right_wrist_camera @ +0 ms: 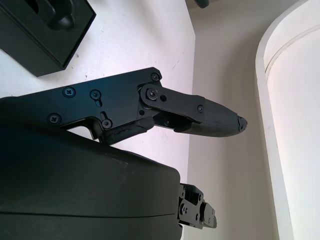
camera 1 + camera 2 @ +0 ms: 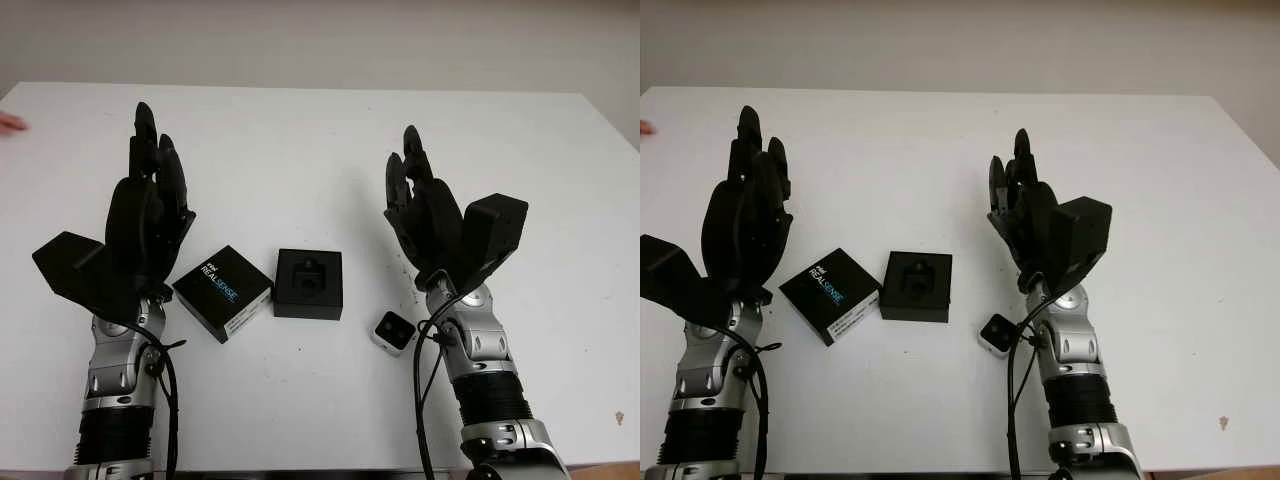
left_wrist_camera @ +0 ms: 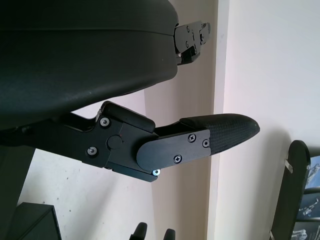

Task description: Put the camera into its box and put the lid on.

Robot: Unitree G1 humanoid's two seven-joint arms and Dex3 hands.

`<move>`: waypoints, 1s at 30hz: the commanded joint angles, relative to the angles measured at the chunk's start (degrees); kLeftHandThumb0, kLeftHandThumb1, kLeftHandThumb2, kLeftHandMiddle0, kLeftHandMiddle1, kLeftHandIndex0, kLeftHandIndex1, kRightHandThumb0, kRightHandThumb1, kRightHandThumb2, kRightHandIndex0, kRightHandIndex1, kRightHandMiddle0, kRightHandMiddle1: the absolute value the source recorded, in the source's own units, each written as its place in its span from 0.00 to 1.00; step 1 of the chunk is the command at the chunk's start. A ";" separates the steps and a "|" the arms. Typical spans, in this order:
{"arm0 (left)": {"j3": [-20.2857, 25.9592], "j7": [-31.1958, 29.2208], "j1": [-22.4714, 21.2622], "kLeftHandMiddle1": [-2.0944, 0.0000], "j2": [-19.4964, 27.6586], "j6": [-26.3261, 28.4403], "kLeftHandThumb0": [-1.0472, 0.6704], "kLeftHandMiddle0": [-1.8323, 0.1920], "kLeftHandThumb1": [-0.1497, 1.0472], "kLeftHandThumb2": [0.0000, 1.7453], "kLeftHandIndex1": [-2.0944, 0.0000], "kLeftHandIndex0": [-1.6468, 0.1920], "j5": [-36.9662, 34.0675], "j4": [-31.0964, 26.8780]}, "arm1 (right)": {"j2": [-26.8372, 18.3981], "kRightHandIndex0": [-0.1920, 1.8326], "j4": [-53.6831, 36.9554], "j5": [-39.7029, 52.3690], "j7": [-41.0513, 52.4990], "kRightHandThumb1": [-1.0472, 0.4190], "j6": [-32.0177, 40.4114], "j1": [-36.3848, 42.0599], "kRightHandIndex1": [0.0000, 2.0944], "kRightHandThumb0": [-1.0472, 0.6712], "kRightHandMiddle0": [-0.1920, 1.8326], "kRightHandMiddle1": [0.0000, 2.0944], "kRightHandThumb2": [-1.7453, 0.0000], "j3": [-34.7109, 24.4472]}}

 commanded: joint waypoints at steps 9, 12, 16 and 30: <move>-0.93 0.06 0.69 1.00 -0.57 0.88 0.13 1.00 1.00 0.35 1.00 1.00 0.22 -2.57 | -0.17 0.00 -5.27 0.33 -0.01 0.00 2.63 1.44 0.00 0.23 0.00 0.01 0.65 0.60; -0.86 0.42 2.19 1.00 -0.84 0.23 0.13 1.00 1.00 0.36 1.00 1.00 0.58 -3.52 | -0.77 0.00 -5.89 0.15 1.13 0.00 1.06 2.53 0.00 0.23 0.01 0.02 0.66 0.61; -0.23 0.76 2.72 1.00 -0.62 0.36 0.14 1.00 1.00 0.37 1.00 1.00 0.24 -4.71 | -6.44 0.03 -9.57 0.29 4.71 0.00 6.12 -0.59 0.02 0.18 0.04 0.03 0.81 -0.11; 0.32 1.09 1.68 1.00 -0.25 4.37 0.14 1.00 1.00 0.36 1.00 1.00 -1.31 -7.96 | -37.27 0.21 -17.35 -12.25 30.50 0.17 -0.61 -5.14 0.09 0.28 0.21 0.11 0.98 5.52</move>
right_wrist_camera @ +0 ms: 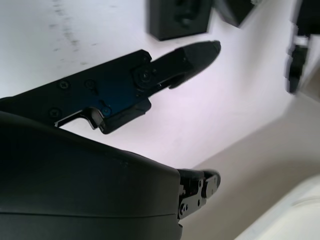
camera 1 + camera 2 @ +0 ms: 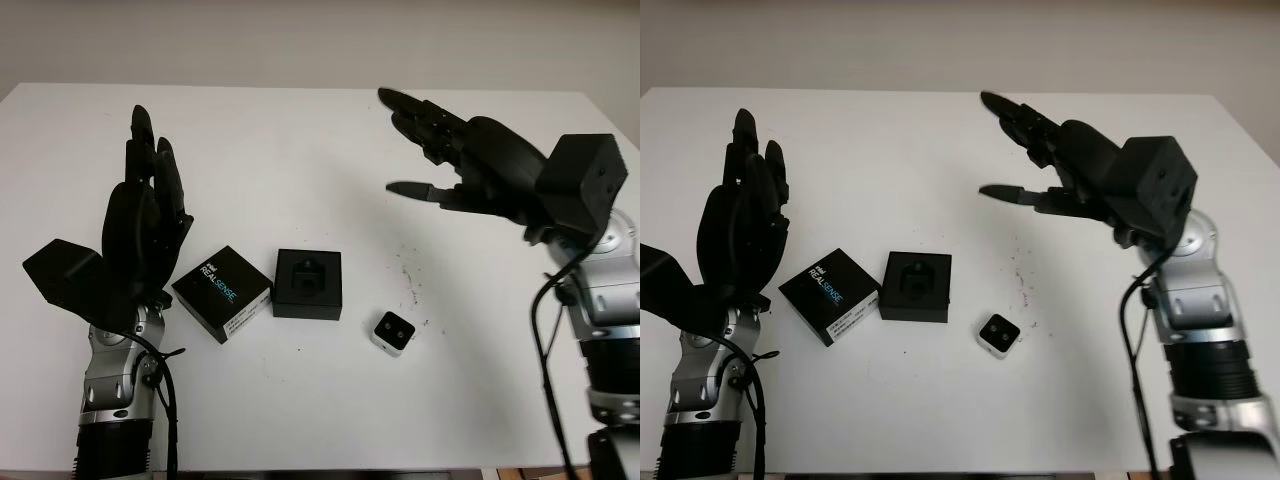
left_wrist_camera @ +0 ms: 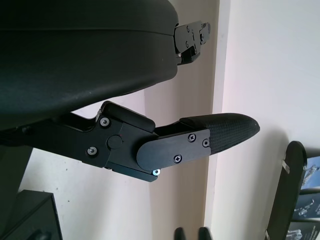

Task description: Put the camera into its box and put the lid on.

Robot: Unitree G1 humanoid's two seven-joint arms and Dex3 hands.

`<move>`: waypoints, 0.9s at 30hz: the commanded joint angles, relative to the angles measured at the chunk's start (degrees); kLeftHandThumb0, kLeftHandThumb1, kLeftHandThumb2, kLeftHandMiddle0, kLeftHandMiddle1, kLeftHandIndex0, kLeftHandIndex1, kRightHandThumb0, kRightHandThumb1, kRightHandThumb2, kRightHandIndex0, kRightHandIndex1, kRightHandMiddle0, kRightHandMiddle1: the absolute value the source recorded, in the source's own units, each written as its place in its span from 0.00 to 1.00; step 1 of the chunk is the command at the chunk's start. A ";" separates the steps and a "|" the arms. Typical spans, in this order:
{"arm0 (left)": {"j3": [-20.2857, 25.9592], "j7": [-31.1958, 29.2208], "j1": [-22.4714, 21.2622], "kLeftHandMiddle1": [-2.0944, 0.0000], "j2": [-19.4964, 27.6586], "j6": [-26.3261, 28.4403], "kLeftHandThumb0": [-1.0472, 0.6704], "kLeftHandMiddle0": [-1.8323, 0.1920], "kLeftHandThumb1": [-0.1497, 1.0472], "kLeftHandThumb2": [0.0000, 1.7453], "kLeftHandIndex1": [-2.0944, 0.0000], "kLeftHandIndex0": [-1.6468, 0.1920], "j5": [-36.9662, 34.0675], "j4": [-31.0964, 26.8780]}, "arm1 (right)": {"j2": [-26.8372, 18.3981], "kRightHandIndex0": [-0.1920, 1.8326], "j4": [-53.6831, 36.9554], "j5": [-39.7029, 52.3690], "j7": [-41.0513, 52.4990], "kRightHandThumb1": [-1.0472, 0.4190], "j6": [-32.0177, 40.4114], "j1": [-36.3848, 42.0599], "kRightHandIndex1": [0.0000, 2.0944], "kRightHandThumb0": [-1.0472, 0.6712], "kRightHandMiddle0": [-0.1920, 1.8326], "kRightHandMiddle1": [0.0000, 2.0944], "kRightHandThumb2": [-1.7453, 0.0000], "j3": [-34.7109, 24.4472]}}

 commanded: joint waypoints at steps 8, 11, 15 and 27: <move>0.66 0.41 -1.76 1.00 0.63 1.21 0.14 1.00 1.00 0.36 1.00 1.00 -0.46 -1.53 | -9.29 0.23 -6.64 -10.13 3.47 0.17 -9.02 3.62 0.08 0.29 0.23 0.09 0.97 3.12; 1.02 -0.02 -1.95 1.00 1.42 1.40 0.14 1.00 1.00 0.35 1.00 1.00 -0.44 -1.28 | -11.62 0.23 -8.76 -12.36 4.43 0.17 -11.89 5.65 0.07 0.30 0.22 0.08 0.97 3.41; 1.25 -0.43 -2.19 1.00 1.93 1.50 0.14 1.00 1.00 0.35 1.00 1.00 -0.58 -0.94 | -13.26 0.23 -11.34 -12.87 5.77 0.17 -13.41 7.82 0.07 0.34 0.23 0.08 0.97 3.01; 1.30 -0.53 -2.47 1.00 1.89 2.07 0.13 1.00 1.00 0.35 1.00 1.00 -0.53 -1.33 | -17.33 0.23 -15.68 -15.83 9.04 0.13 -14.39 10.06 0.05 0.30 0.24 0.06 0.96 3.29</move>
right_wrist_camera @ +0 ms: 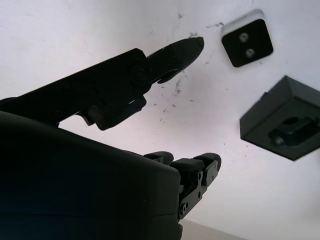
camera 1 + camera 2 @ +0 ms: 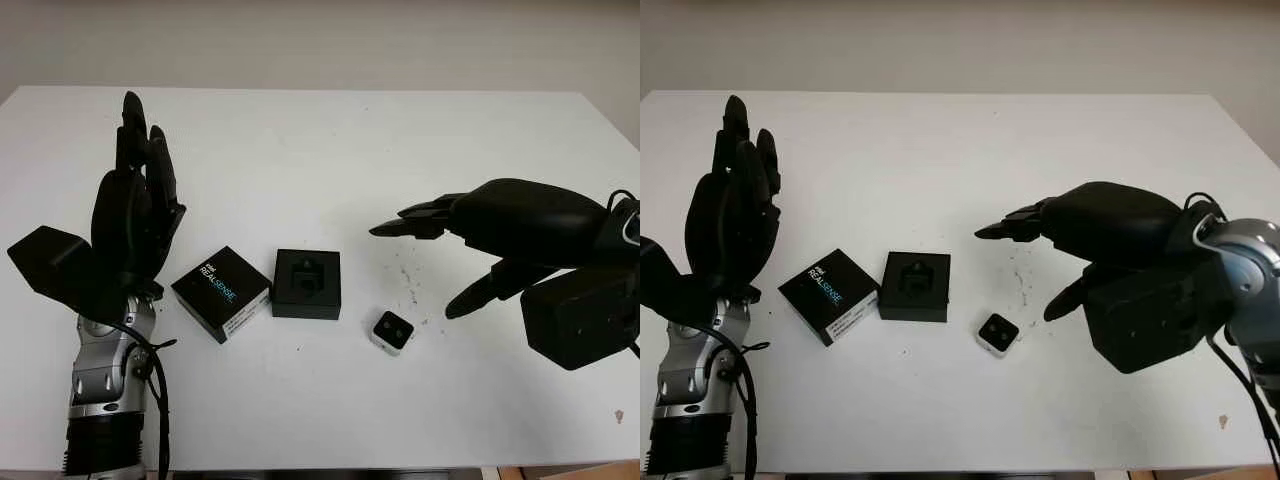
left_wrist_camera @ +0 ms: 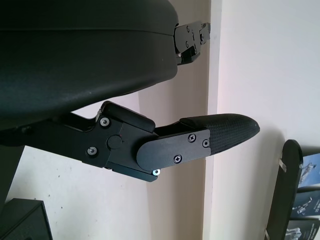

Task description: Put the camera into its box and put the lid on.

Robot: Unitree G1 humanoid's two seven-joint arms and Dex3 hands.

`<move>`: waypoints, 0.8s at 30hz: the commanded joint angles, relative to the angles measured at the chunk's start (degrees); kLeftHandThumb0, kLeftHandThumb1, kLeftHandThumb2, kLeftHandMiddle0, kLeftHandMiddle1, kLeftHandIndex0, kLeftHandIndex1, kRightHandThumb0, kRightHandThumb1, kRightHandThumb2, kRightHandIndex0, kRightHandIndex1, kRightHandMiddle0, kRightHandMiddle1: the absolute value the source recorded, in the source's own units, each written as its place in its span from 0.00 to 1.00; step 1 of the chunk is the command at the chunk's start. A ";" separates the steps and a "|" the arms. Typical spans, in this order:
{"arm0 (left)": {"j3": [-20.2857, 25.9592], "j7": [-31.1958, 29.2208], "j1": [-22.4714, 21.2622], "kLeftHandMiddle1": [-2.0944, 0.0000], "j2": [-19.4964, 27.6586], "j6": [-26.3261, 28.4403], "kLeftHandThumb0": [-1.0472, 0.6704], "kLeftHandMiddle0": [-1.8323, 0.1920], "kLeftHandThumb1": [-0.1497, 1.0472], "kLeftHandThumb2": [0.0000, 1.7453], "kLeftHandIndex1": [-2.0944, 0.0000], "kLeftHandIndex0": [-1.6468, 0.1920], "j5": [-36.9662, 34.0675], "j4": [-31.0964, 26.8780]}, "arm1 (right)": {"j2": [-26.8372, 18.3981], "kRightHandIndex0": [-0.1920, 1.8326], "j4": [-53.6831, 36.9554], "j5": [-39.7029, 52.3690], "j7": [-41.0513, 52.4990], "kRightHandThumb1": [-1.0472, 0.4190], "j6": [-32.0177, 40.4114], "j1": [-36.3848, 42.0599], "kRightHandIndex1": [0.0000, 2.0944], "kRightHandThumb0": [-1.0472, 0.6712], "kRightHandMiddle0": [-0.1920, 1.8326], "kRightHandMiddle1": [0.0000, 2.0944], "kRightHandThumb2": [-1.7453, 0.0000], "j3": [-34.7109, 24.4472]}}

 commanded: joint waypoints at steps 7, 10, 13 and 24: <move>-0.04 0.55 -1.85 1.00 0.49 0.14 0.13 1.00 1.00 0.34 1.00 1.00 0.35 -0.45 | 0.38 0.25 1.61 1.35 -0.22 0.14 -1.67 1.26 0.06 0.29 0.27 0.07 0.97 0.47; -0.14 0.41 -1.89 1.00 0.71 0.31 0.13 1.00 1.00 0.34 1.00 1.00 0.39 -0.70 | 0.39 0.24 1.97 1.20 0.27 0.13 -0.11 1.74 0.05 0.31 0.26 0.07 0.97 0.86; -0.16 0.39 -1.94 1.00 0.85 0.58 0.13 1.00 1.00 0.34 1.00 1.00 0.49 -0.87 | 1.01 0.25 2.94 1.20 -0.68 0.13 -0.71 2.21 0.05 0.33 0.27 0.08 0.97 1.11; -0.19 0.48 -2.13 1.00 1.03 0.56 0.13 1.00 1.00 0.35 1.00 1.00 1.10 -0.88 | 2.37 0.28 4.20 1.02 -1.95 0.14 -3.39 3.06 0.06 0.33 0.28 0.10 0.97 2.10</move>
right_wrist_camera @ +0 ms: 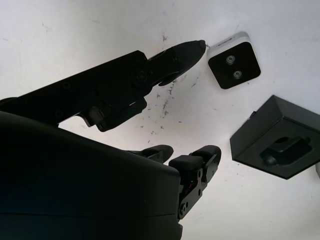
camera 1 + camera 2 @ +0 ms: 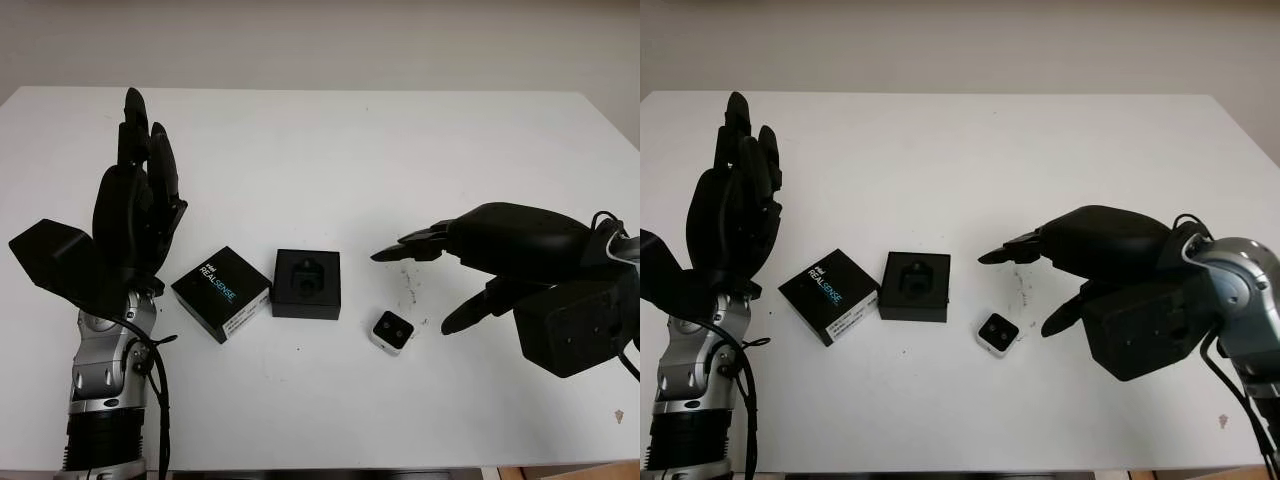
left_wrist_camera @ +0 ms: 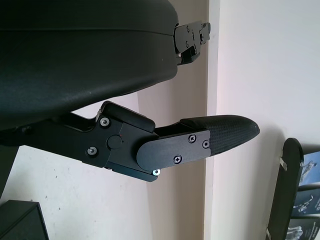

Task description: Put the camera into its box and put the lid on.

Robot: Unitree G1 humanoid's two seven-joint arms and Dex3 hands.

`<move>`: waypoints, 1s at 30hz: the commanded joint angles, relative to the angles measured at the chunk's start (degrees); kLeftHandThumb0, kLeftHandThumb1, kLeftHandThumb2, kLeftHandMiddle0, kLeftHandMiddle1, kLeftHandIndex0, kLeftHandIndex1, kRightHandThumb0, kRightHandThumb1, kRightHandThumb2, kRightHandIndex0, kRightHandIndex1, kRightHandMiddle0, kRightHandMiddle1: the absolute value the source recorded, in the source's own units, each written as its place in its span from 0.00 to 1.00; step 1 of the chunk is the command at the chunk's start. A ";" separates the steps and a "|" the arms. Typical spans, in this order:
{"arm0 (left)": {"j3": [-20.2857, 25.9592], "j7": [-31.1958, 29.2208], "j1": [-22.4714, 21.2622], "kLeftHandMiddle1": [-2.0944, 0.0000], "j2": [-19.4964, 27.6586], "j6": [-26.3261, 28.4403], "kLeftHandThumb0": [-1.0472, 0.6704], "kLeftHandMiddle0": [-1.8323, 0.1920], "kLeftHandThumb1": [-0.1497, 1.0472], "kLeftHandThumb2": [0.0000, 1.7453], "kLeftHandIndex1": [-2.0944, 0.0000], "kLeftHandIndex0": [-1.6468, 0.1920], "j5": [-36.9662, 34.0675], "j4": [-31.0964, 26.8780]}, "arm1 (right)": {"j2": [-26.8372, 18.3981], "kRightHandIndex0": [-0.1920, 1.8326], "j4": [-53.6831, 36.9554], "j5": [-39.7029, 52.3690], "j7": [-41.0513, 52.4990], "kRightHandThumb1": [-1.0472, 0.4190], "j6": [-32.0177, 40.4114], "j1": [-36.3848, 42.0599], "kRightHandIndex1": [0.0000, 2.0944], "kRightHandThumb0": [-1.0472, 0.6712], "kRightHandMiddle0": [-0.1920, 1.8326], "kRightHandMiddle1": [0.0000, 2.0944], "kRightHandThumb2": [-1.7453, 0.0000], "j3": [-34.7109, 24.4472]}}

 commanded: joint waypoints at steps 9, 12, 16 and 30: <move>-0.04 0.00 -1.18 1.00 0.43 -0.35 0.13 1.00 1.00 0.35 1.00 1.00 0.25 -0.51 | 0.53 0.30 0.12 1.73 -0.56 0.14 -3.13 1.36 0.07 0.33 0.29 0.13 0.97 0.02; -0.01 -0.23 -1.27 1.00 0.58 -0.59 0.14 1.00 1.00 0.36 1.00 1.00 0.20 -0.23 | 0.33 0.30 -0.24 1.99 -0.04 0.14 -2.96 1.44 0.07 0.32 0.29 0.13 0.97 0.27; 0.00 -0.23 -1.27 1.00 0.58 -0.80 0.13 1.00 1.00 0.35 1.00 1.00 0.36 -0.09 | 0.64 0.31 -0.54 2.40 -0.13 0.14 -3.43 2.01 0.07 0.33 0.29 0.14 0.97 0.29; -0.06 -0.07 -0.77 1.00 0.08 -1.41 0.14 1.00 1.00 0.37 1.00 1.00 0.45 0.08 | 3.35 0.33 6.95 -0.81 -7.98 0.15 -15.00 2.98 0.12 0.35 0.23 0.36 0.97 1.69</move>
